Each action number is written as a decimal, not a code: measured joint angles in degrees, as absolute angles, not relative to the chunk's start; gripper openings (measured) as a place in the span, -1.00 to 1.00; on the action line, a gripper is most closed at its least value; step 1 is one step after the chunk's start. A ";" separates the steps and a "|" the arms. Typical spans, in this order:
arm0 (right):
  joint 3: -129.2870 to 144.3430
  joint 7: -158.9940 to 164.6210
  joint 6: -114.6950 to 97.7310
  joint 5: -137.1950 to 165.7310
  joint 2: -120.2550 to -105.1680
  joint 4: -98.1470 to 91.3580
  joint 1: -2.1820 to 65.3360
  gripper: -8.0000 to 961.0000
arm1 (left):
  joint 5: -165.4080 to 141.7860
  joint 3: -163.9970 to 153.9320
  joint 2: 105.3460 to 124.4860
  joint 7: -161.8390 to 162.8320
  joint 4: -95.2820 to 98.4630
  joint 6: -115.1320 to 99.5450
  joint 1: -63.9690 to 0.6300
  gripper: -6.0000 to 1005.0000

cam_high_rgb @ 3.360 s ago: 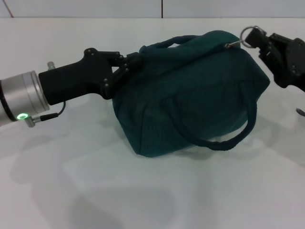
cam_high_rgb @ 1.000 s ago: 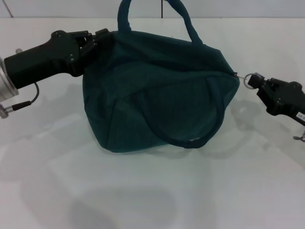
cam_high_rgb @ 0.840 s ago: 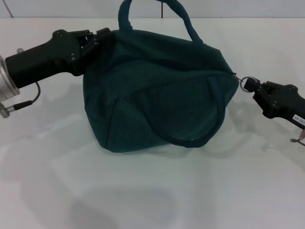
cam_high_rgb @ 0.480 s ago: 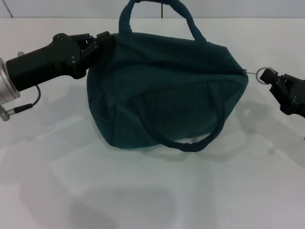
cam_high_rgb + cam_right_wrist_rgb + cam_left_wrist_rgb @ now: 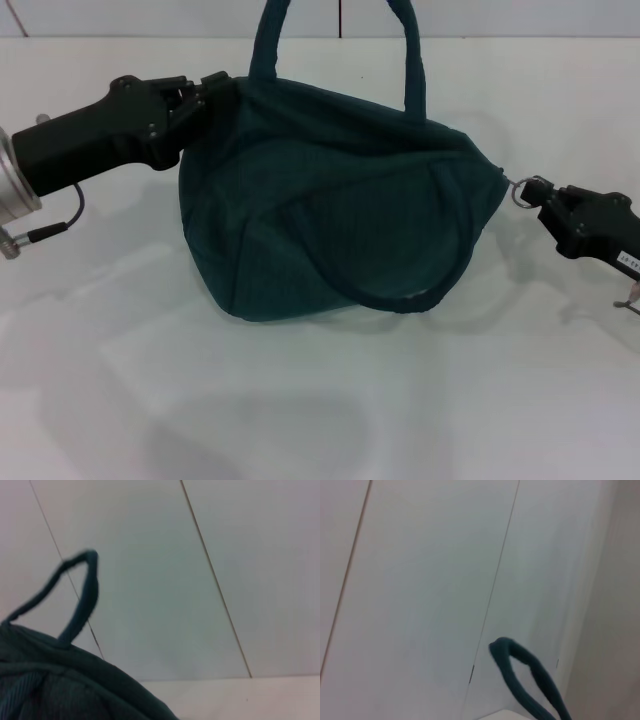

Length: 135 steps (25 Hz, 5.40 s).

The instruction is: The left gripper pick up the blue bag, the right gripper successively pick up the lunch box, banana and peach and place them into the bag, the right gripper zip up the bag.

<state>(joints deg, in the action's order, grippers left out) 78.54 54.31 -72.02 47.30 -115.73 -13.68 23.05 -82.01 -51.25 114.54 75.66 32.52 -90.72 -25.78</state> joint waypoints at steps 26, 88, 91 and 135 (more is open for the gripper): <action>81.83 54.53 -74.75 45.65 -115.82 -13.47 22.57 -0.96 | -78.57 -51.02 114.93 81.92 33.05 -94.16 -25.98 -0.49; 80.59 53.61 -82.88 42.79 -115.93 -12.02 21.76 -0.96 | -124.55 -62.19 119.40 102.81 57.09 -79.34 -50.40 -0.47; 80.59 53.61 -82.89 42.79 -115.92 -11.95 21.70 -0.96 | -124.54 -62.20 119.43 102.92 57.27 -79.59 -50.33 -0.56; 81.64 53.93 -81.00 43.52 -115.66 -9.32 20.81 -0.96 | -118.33 -60.02 119.05 110.68 58.20 -90.56 -47.90 -0.79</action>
<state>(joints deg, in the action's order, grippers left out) 81.64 53.93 -81.00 43.52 -115.66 -9.32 20.81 -118.33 -60.02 119.05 110.68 58.20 -90.56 -47.90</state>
